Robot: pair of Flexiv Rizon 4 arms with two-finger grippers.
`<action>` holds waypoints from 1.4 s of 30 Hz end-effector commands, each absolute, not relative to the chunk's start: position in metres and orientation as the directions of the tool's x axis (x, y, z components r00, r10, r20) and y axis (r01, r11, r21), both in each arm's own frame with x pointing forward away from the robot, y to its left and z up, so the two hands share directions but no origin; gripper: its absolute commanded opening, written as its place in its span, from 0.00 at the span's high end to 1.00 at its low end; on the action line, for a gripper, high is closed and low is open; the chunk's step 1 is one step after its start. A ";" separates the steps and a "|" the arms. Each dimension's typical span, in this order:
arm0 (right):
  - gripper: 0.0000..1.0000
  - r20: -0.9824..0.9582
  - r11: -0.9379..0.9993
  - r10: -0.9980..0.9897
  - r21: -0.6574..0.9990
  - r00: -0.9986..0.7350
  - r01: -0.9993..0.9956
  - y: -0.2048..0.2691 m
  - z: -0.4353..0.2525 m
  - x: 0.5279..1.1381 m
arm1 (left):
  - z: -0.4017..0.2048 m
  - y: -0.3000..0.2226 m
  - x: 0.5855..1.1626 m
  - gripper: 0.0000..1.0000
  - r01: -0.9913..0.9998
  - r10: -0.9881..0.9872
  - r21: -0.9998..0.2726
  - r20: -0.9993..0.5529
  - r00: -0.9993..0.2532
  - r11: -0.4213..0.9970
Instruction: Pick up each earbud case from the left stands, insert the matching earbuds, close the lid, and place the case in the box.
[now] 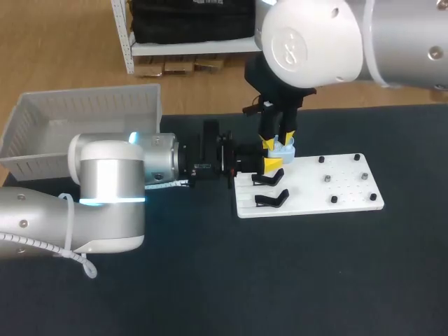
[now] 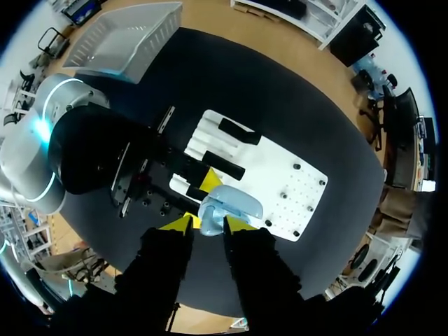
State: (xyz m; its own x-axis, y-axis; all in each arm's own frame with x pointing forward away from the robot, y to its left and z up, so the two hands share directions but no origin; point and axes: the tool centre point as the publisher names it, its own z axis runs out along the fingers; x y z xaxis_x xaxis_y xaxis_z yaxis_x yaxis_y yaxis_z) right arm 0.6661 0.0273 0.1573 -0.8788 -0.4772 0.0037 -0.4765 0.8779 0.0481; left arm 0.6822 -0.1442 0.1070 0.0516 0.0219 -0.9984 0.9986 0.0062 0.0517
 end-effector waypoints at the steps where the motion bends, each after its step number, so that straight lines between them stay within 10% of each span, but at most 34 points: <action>1: 0.58 -0.001 0.880 -0.473 0.045 -0.881 -0.473 0.028 0.158 0.666 | 0.106 -0.145 0.681 1.00 0.998 0.018 0.056 -0.998 0.056 0.014; 12: 0.47 -0.024 0.896 -0.430 0.116 -0.903 -0.429 0.022 0.172 0.669 | 0.106 -0.145 0.681 1.00 0.998 0.018 0.056 -0.998 0.056 0.014; 19: 0.00 -0.052 0.967 -0.187 0.169 -0.981 -0.193 0.003 0.177 0.697 | 0.106 -0.145 0.681 1.00 0.998 0.018 0.056 -0.998 0.056 0.014; 42: 0.00 0.000 0.995 0.005 0.102 -1.000 0.005 -0.028 0.140 0.716 | 0.106 -0.145 0.681 1.00 0.998 0.018 0.056 -0.998 0.056 0.014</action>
